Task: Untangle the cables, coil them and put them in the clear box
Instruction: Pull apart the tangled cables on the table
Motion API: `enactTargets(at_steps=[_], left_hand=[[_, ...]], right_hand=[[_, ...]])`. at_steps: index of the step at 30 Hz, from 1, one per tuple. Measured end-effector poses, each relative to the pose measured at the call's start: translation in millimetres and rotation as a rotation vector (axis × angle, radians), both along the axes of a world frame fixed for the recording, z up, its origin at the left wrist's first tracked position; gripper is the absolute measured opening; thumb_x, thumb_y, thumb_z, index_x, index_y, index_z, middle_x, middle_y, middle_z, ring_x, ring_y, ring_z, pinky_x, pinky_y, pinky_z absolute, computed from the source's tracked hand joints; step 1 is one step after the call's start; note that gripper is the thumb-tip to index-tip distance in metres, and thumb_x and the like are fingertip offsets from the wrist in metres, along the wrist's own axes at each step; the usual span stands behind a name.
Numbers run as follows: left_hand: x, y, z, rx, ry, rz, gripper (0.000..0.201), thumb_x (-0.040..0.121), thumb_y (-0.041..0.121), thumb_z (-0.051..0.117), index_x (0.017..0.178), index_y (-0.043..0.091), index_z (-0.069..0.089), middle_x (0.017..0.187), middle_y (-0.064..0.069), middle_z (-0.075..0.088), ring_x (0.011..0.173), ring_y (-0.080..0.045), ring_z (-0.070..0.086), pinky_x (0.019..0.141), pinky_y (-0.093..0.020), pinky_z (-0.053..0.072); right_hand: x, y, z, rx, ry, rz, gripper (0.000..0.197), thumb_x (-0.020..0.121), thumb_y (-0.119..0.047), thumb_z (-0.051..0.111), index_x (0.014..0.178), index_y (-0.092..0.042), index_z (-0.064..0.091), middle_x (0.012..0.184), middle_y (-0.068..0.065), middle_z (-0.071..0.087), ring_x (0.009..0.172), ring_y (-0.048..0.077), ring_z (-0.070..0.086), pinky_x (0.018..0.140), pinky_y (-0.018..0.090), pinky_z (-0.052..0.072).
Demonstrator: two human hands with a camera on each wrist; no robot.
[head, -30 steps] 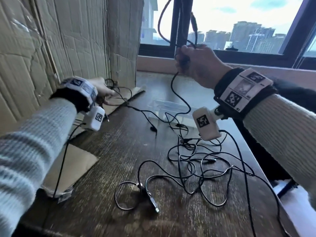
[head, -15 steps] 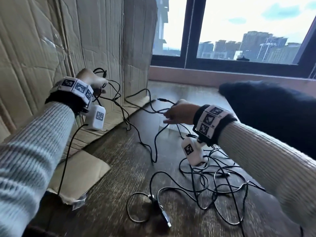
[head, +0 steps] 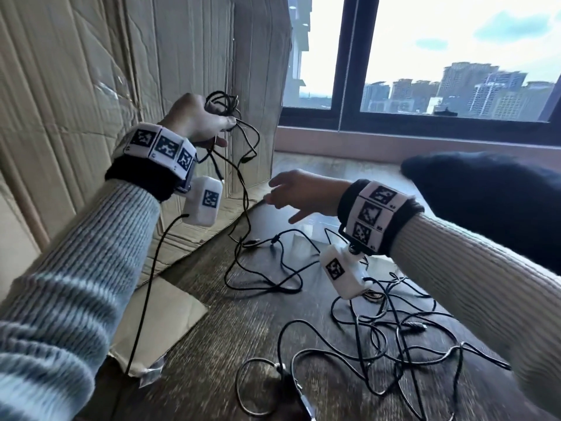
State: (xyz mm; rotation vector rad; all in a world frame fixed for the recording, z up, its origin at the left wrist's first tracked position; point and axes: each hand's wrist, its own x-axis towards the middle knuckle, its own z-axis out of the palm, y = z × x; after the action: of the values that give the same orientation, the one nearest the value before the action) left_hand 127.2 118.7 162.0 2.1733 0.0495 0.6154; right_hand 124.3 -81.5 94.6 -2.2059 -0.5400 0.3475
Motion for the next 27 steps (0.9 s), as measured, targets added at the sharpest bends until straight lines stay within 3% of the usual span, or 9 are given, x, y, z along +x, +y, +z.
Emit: enactTargets(at_steps=[5, 8, 9, 11, 15, 17, 20, 23, 27], left_hand=[[-4.3, -9.0, 2.1, -0.155, 0.074, -0.173, 0.016, 0.085, 0.031, 0.069, 0.090, 0.017, 0.062, 0.080, 0.002, 0.066, 0.056, -0.003, 0.065, 0.063, -0.022, 0.059], [3.0, -9.6, 0.8, -0.214, 0.107, -0.225, 0.031, 0.081, 0.036, 0.072, 0.105, 0.017, 0.061, 0.085, 0.004, 0.067, 0.057, -0.001, 0.065, 0.058, -0.020, 0.057], [6.1, -8.8, -0.2, -0.217, 0.101, -0.224, 0.034, 0.081, 0.036, 0.072, 0.108, 0.018, 0.061, 0.086, 0.005, 0.068, 0.057, -0.001, 0.065, 0.056, -0.018, 0.055], [12.5, -4.7, -2.1, -0.213, 0.066, -0.194, 0.034, 0.082, 0.036, 0.071, 0.110, 0.018, 0.062, 0.087, 0.006, 0.070, 0.055, -0.001, 0.066, 0.047, -0.013, 0.049], [24.8, 13.7, -8.3, -0.112, -0.078, 0.008, 0.023, 0.091, 0.028, 0.062, 0.104, 0.010, 0.069, 0.091, -0.004, 0.072, 0.054, -0.003, 0.066, 0.042, -0.014, 0.045], [30.6, 23.9, -12.8, -0.067, -0.074, 0.058, 0.019, 0.092, 0.022, 0.062, 0.100, 0.008, 0.071, 0.070, 0.003, 0.070, 0.040, 0.006, 0.057, 0.037, -0.009, 0.040], [36.1, 37.5, -22.8, -0.088, 0.041, 0.122, 0.015, 0.091, 0.022, 0.064, 0.085, 0.010, 0.069, 0.038, 0.014, 0.057, 0.032, 0.006, 0.051, 0.032, -0.007, 0.035], [39.3, 46.9, -30.4, -0.162, 0.076, 0.219, 0.014, 0.090, 0.013, 0.062, 0.076, 0.010, 0.065, 0.034, 0.012, 0.054, 0.032, 0.005, 0.053, 0.032, -0.009, 0.038], [40.7, 51.0, -36.6, -0.207, 0.160, 0.212, 0.018, 0.088, 0.002, 0.063, 0.070, 0.004, 0.061, 0.037, 0.007, 0.058, 0.032, 0.001, 0.055, 0.039, -0.011, 0.047]], right_hand=[[2.9, 18.6, -10.9, 0.048, 0.052, -0.014, 0.060, 0.094, -0.035, 0.057, 0.139, -0.002, 0.037, 0.135, 0.015, 0.048, 0.125, 0.029, 0.048, 0.098, 0.050, 0.048], [5.0, 23.6, -12.6, 0.131, 0.082, -0.014, 0.036, 0.097, -0.032, 0.053, 0.118, -0.004, 0.053, 0.104, 0.005, 0.063, 0.107, 0.021, 0.056, 0.091, 0.042, 0.050], [5.4, 22.5, -12.7, 0.161, 0.076, -0.026, 0.022, 0.098, -0.028, 0.051, 0.107, -0.009, 0.058, 0.088, 0.001, 0.063, 0.098, 0.020, 0.058, 0.083, 0.038, 0.050], [5.8, 15.6, -11.3, 0.206, 0.048, -0.054, 0.015, 0.099, -0.022, 0.049, 0.095, -0.014, 0.061, 0.072, -0.001, 0.059, 0.086, 0.020, 0.062, 0.075, 0.034, 0.049], [4.3, -11.0, -9.9, 0.242, 0.069, -0.062, 0.025, 0.100, -0.020, 0.048, 0.114, -0.001, 0.057, 0.080, 0.008, 0.069, 0.081, 0.030, 0.068, 0.064, 0.033, 0.052], [3.2, -21.4, -12.8, 0.244, 0.093, -0.056, 0.025, 0.101, -0.018, 0.045, 0.115, 0.001, 0.055, 0.086, 0.010, 0.070, 0.086, 0.035, 0.068, 0.063, 0.035, 0.053], [3.2, -27.8, -14.3, 0.282, 0.115, -0.073, 0.017, 0.102, -0.014, 0.043, 0.103, -0.002, 0.056, 0.086, 0.013, 0.067, 0.086, 0.041, 0.068, 0.068, 0.043, 0.056], [5.4, -29.9, -11.9, 0.339, 0.136, -0.127, 0.018, 0.102, -0.007, 0.039, 0.094, -0.004, 0.054, 0.079, 0.013, 0.062, 0.074, 0.037, 0.068, 0.067, 0.042, 0.058], [4.5, -29.2, -9.6, 0.409, 0.179, -0.162, 0.011, 0.102, -0.007, 0.039, 0.106, -0.003, 0.049, 0.074, 0.013, 0.057, 0.072, 0.038, 0.066, 0.072, 0.044, 0.056]])
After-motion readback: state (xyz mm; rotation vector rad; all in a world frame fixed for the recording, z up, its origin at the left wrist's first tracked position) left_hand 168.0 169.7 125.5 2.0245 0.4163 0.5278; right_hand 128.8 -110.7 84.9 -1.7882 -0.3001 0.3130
